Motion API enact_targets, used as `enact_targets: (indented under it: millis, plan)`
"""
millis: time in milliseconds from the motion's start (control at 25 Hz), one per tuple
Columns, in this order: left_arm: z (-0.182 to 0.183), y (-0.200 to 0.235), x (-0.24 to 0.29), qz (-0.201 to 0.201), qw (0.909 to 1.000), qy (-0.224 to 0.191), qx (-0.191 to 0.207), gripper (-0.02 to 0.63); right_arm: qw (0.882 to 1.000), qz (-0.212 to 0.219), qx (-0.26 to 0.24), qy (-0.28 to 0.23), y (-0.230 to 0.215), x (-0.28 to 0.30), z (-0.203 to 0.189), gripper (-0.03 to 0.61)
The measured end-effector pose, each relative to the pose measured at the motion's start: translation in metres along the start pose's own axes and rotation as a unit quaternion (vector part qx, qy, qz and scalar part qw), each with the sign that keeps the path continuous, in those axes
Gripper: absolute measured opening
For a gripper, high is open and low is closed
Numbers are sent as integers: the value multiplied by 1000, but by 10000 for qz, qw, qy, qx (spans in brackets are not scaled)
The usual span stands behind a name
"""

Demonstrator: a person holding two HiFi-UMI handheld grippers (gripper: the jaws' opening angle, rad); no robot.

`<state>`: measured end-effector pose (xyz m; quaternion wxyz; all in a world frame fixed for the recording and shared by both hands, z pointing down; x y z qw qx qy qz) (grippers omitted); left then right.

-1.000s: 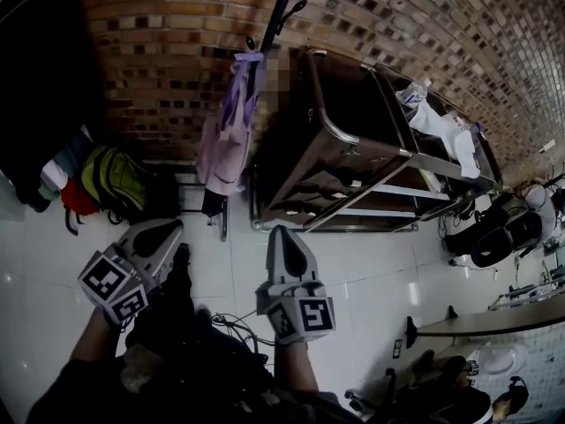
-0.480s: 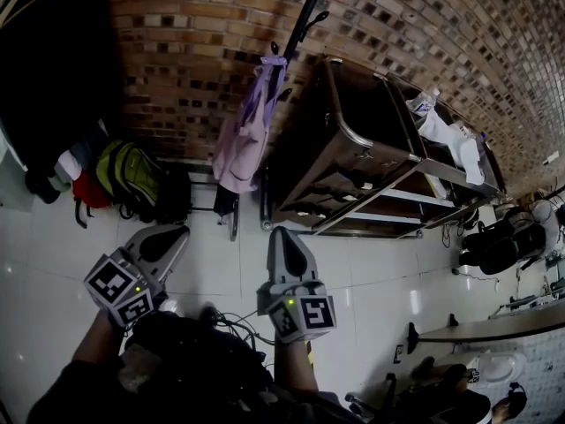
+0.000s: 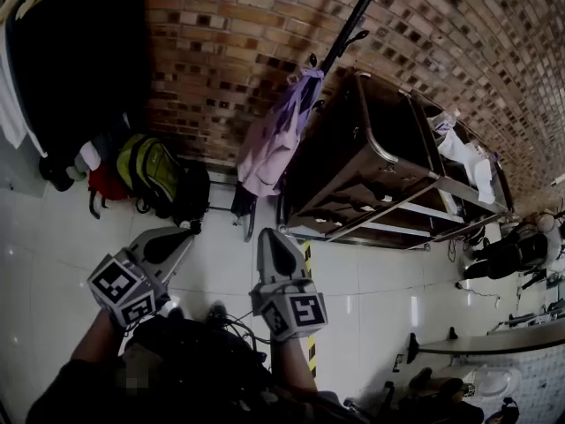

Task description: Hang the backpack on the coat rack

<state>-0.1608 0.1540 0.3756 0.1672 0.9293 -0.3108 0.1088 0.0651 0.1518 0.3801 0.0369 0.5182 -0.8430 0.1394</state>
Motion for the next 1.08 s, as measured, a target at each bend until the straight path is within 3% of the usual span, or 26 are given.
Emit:
enact_targets:
  millis: [360,1080]
  plan:
    - [2,5,-11,-7,10000,-50,-41,12,9994,-1,-262,209,14,4,-2,12]
    - [-5,12,-11,23,10000,-51,-77,12,9987,-167,-310,370,10,1,-13,12]
Point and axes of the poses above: the fingertips, and each gripper's own axes: x forward along the fingers, y to its left, z out of its top, the point moved 8 cm from there along -x, backward along the fingers, and after that the axes turned 11 degrees about y, right-handed, at the moved point
